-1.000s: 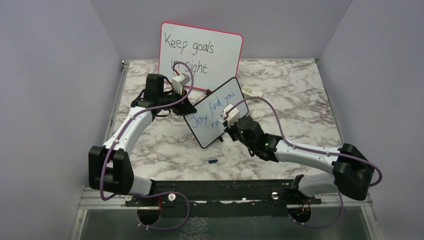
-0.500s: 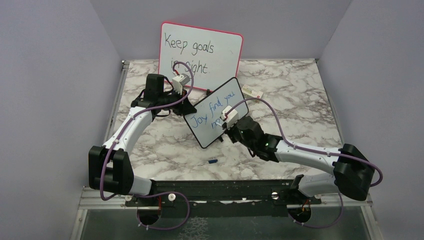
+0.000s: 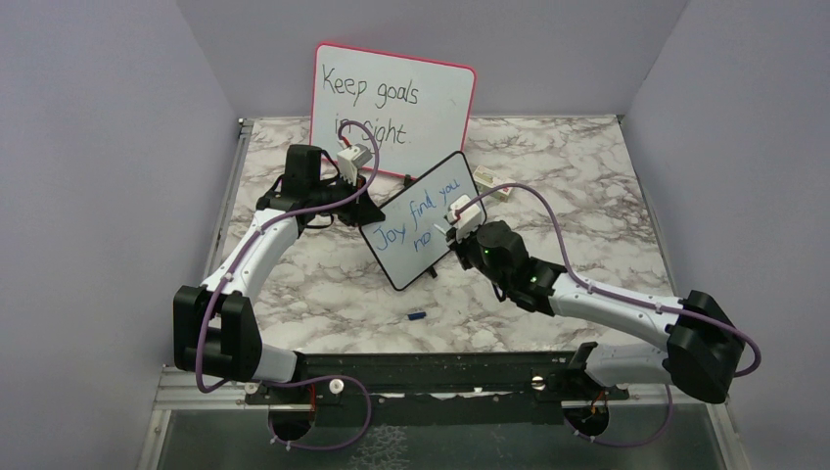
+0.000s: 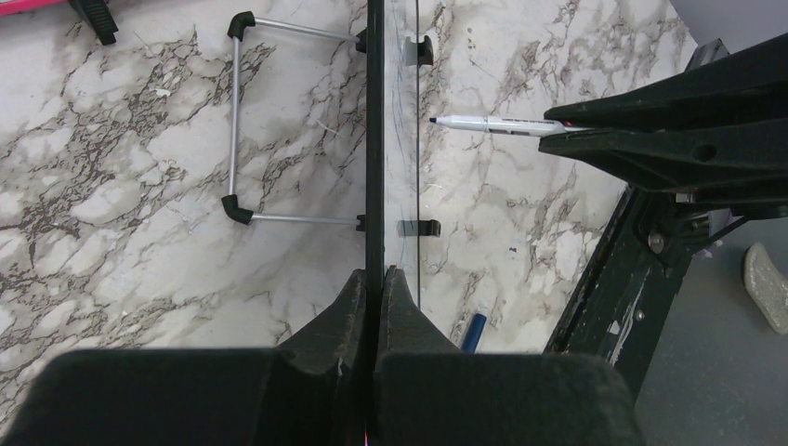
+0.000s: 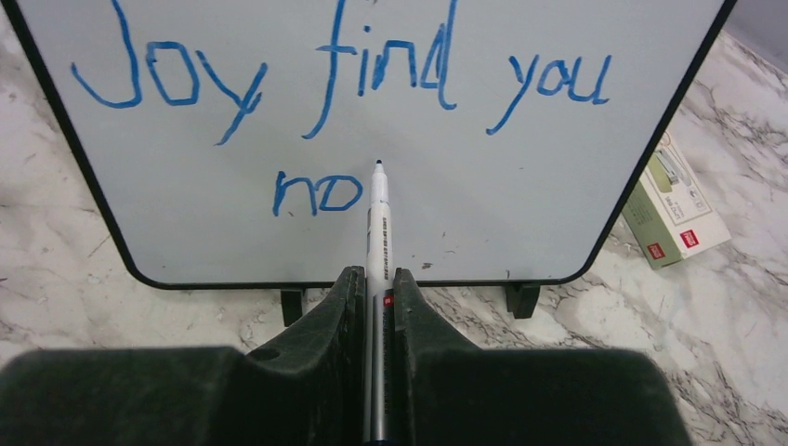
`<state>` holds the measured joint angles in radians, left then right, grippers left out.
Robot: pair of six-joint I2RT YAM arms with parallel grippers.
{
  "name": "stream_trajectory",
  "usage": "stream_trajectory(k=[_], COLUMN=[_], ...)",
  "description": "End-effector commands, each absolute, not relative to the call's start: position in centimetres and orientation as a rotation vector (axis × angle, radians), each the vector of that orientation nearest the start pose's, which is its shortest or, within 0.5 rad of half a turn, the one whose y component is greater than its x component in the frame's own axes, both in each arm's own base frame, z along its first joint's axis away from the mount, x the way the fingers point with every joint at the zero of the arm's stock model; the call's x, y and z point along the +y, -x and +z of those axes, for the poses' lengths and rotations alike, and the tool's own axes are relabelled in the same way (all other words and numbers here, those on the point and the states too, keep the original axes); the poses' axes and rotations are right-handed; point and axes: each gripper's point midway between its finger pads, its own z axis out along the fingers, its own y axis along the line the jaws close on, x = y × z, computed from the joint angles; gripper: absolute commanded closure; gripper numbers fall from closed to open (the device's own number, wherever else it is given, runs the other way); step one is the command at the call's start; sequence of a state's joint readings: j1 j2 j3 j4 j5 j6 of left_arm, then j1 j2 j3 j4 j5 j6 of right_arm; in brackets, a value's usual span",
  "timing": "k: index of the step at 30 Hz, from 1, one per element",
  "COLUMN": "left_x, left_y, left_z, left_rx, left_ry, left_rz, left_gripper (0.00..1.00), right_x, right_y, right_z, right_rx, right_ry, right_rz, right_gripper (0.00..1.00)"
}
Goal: Write a sentence on the whiteboard
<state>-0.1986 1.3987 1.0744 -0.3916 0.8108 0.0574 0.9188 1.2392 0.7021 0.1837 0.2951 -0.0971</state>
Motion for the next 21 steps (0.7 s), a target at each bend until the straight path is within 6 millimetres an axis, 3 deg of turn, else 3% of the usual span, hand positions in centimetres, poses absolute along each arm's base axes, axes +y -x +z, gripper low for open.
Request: stream_trajectory(k=[1, 21], left_x=[-18.5, -18.5], left_y=[-31.2, -31.2], left_z=[17.7, 17.6], left_rx=[2.133, 2.138], left_ry=[-0.729, -0.727], left_rz=[-0.916, -0.920], left_gripper=[1.00, 1.00], right_x=[27.0, 28.3], right_y=[-28.5, -28.3], right_z=[16.5, 15.7], right_rx=[1.765, 1.775], right_ry=[0.720, 0.776], right_rz=[0.257, 0.304], right_gripper=[0.99, 1.00])
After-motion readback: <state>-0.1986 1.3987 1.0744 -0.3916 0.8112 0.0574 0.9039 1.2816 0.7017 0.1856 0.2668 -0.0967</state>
